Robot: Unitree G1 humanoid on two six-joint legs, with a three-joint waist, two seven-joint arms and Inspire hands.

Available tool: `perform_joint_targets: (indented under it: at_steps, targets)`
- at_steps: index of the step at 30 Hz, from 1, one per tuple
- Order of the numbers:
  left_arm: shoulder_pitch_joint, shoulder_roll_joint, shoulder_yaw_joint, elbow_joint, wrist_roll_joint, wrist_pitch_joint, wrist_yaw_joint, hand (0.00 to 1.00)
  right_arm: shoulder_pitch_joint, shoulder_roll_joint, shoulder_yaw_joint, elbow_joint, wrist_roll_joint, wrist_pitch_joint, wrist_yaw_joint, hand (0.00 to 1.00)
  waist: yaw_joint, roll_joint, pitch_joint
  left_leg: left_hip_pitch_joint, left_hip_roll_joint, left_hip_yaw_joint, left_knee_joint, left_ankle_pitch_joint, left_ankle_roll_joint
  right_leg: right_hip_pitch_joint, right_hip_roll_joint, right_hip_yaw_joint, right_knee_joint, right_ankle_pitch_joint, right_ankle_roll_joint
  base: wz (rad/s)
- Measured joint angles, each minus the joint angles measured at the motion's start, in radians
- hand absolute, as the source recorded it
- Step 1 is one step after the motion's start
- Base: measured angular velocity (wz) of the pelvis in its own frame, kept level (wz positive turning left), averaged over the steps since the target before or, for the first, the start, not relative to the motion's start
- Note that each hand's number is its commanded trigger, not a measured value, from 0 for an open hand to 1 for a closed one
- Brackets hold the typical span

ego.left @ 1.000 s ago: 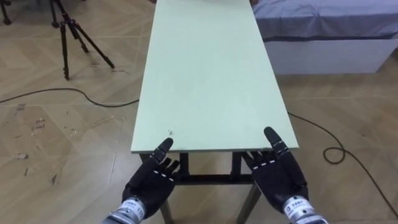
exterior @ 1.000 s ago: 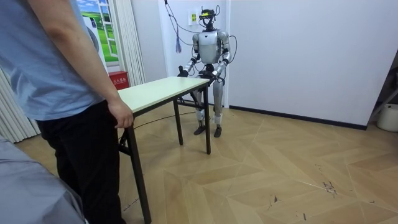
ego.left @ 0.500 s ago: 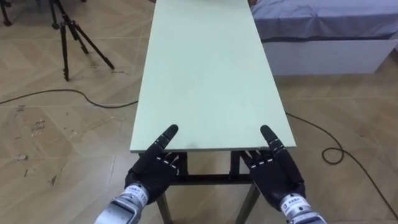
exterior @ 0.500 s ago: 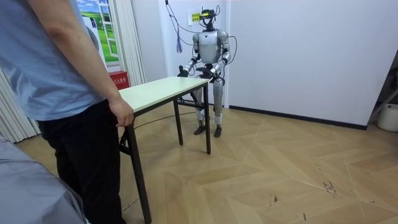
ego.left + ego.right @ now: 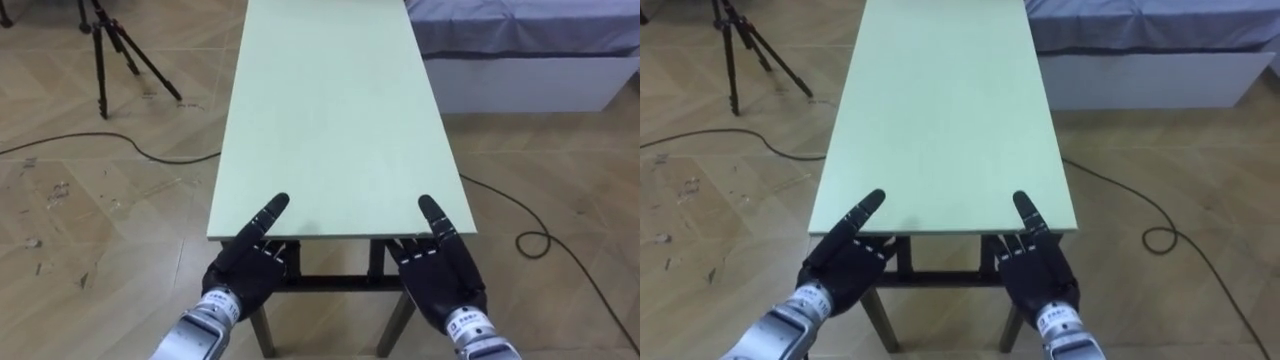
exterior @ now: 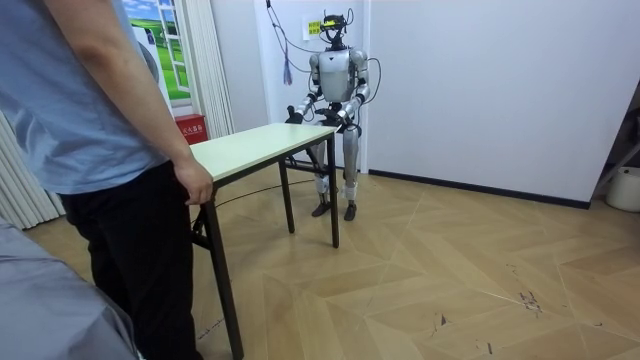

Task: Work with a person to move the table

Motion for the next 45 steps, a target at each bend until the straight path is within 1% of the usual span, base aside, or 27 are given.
perform_joint_targets:
  at_steps: [3, 4, 9, 10, 11, 12, 13, 15, 18, 21, 22, 25, 27, 28, 29, 31, 36, 45]
  targets:
    - [0.0, 0.0, 0.0, 0.0, 0.0, 0.0, 0.0, 0.0, 0.0, 0.0, 0.0, 0.0, -0.007, 0.0, 0.0, 0.0, 0.002, 0.0, 0.0, 0.0, 0.001, 0.0, 0.0, 0.0, 0.0, 0.0, 0.0, 0.0, 0.0, 0.0, 0.0, 0.0]
    - [0.0, 0.0, 0.0, 0.0, -0.01, 0.0, 0.0, 0.0, 0.0, -0.002, 0.001, 0.0, -0.007, 0.0, 0.0, 0.0, 0.008, 0.0, 0.0001, 0.001, 0.001, 0.002, 0.0, 0.0, 0.0, -0.001, 0.001, 0.001, 0.001, 0.0, 0.0, -0.03]
    - [0.0, -0.004, 0.004, -0.003, -0.037, -0.001, 0.006, 0.0, 0.0, -0.004, 0.002, -0.001, -0.008, -0.002, -0.001, 0.0, 0.016, 0.0, 0.0002, 0.0, 0.002, 0.002, -0.002, 0.0, 0.0, -0.002, 0.002, 0.002, 0.002, 0.0, 0.0, 0.0]
    - [0.0, -0.005, 0.004, -0.006, -0.042, -0.001, 0.012, 0.29, 0.0, -0.004, 0.003, -0.001, -0.007, -0.003, -0.001, 0.22, 0.018, 0.0, 0.0002, 0.001, 0.002, 0.002, -0.002, 0.0, 0.0, -0.002, 0.003, 0.002, 0.002, 0.0, 0.0, -0.03]
    - [0.0, -0.005, 0.004, -0.008, -0.068, -0.002, 0.018, 0.96, 0.0, -0.004, 0.006, -0.001, -0.006, -0.007, -0.001, 0.81, 0.022, 0.0, 0.0003, 0.002, 0.003, 0.002, -0.002, 0.0, 0.0, -0.002, 0.004, 0.004, 0.002, 0.001, -0.001, -0.05]
    - [0.0, -0.005, 0.006, -0.008, -0.079, -0.002, 0.02, 1.0, 0.0, -0.004, 0.009, -0.001, -0.006, -0.01, -0.002, 1.0, 0.027, -0.001, 0.0007, 0.003, 0.004, 0.003, -0.002, 0.001, -0.001, -0.002, 0.005, 0.007, 0.002, 0.001, -0.002, -0.12]
    - [0.0, -0.005, 0.008, -0.008, -0.08, -0.002, 0.02, 1.0, 0.0, -0.004, 0.013, -0.001, -0.006, -0.013, -0.003, 1.0, 0.036, -0.002, 0.0016, 0.007, 0.005, 0.004, -0.005, 0.002, -0.003, -0.002, 0.008, 0.016, 0.001, 0.002, -0.003, -0.13]
    - [0.0, -0.005, 0.013, -0.008, -0.089, -0.002, 0.021, 1.0, 0.0, -0.004, 0.017, -0.001, -0.006, -0.013, -0.005, 1.0, 0.04, -0.004, 0.0029, 0.013, 0.006, 0.004, -0.012, 0.004, -0.007, -0.002, 0.01, 0.022, 0.001, 0.003, -0.005, -0.09]
    - [0.0, -0.006, 0.015, -0.008, -0.095, -0.002, 0.021, 1.0, -0.002, -0.004, 0.018, -0.001, -0.006, -0.013, -0.023, 1.0, 0.052, -0.006, 0.0045, 0.013, 0.008, 0.004, -0.014, 0.005, -0.009, -0.003, 0.013, 0.024, 0.001, 0.003, -0.006, -0.01]
    - [0.001, -0.011, 0.014, -0.008, -0.094, -0.002, 0.027, 1.0, -0.01, -0.005, 0.019, -0.001, -0.006, -0.013, -0.089, 1.0, 0.061, -0.006, 0.005, 0.012, 0.009, 0.0, -0.017, 0.006, -0.01, -0.003, 0.014, 0.014, 0.0, 0.003, -0.006, 0.03]
    - [0.002, -0.013, 0.011, -0.007, -0.091, -0.005, 0.047, 1.0, -0.01, -0.005, 0.025, -0.001, -0.008, -0.014, -0.111, 1.0, 0.062, -0.007, 0.0056, 0.01, 0.009, -0.003, -0.017, 0.006, -0.01, -0.004, 0.014, 0.01, -0.001, 0.003, -0.006, 0.05]
    - [0.011, -0.014, 0.01, -0.007, -0.089, -0.01, 0.076, 1.0, -0.009, -0.005, 0.043, 0.0, -0.015, -0.014, -0.139, 1.0, 0.064, -0.008, 0.0065, 0.0, 0.009, -0.005, -0.016, 0.006, -0.01, -0.014, 0.014, 0.012, -0.002, 0.003, -0.006, -0.02]
    - [0.017, -0.014, 0.011, -0.006, -0.091, -0.018, 0.081, 1.0, -0.009, -0.007, 0.053, -0.001, -0.024, -0.014, -0.133, 1.0, 0.064, -0.009, 0.0063, 0.002, 0.008, -0.017, -0.016, 0.006, -0.01, -0.015, 0.015, 0.016, -0.002, 0.003, -0.006, -0.14]
    - [0.021, -0.016, 0.013, -0.006, -0.09, -0.02, 0.086, 1.0, -0.008, -0.008, 0.057, -0.001, -0.031, -0.013, -0.133, 1.0, 0.062, -0.012, 0.0079, 0.007, 0.008, -0.036, -0.017, 0.006, -0.01, -0.013, 0.016, 0.016, -0.002, 0.003, -0.006, -0.15]
    - [0.023, -0.015, 0.013, -0.006, -0.089, -0.021, 0.086, 1.0, -0.007, -0.008, 0.06, -0.001, -0.029, -0.013, -0.133, 1.0, 0.063, -0.013, 0.0086, 0.01, 0.008, -0.04, -0.017, 0.006, -0.01, -0.011, 0.016, 0.016, -0.002, 0.003, -0.006, -0.12]
    - [0.026, -0.015, 0.013, -0.005, -0.064, -0.034, 0.086, 1.0, -0.007, -0.008, 0.074, -0.001, -0.028, -0.013, -0.14, 1.0, 0.062, -0.014, 0.0095, 0.017, 0.007, -0.044, -0.019, 0.006, -0.01, -0.005, 0.017, 0.014, -0.004, 0.003, -0.006, -0.04]
    - [0.028, -0.023, 0.013, -0.004, -0.067, -0.036, 0.087, 1.0, -0.007, -0.009, 0.073, -0.001, -0.041, -0.015, -0.14, 1.0, 0.057, -0.019, 0.0127, 0.014, 0.007, -0.052, -0.02, 0.006, -0.01, -0.005, 0.017, 0.008, -0.004, 0.003, -0.006, 0.02]
    - [0.028, -0.026, 0.017, -0.002, -0.041, -0.037, 0.09, 1.0, -0.007, -0.008, 0.073, -0.001, -0.041, -0.013, -0.14, 1.0, 0.054, -0.016, 0.0116, 0.014, 0.007, -0.058, -0.019, 0.006, -0.01, -0.004, 0.016, 0.006, -0.004, 0.003, -0.006, 0.0]
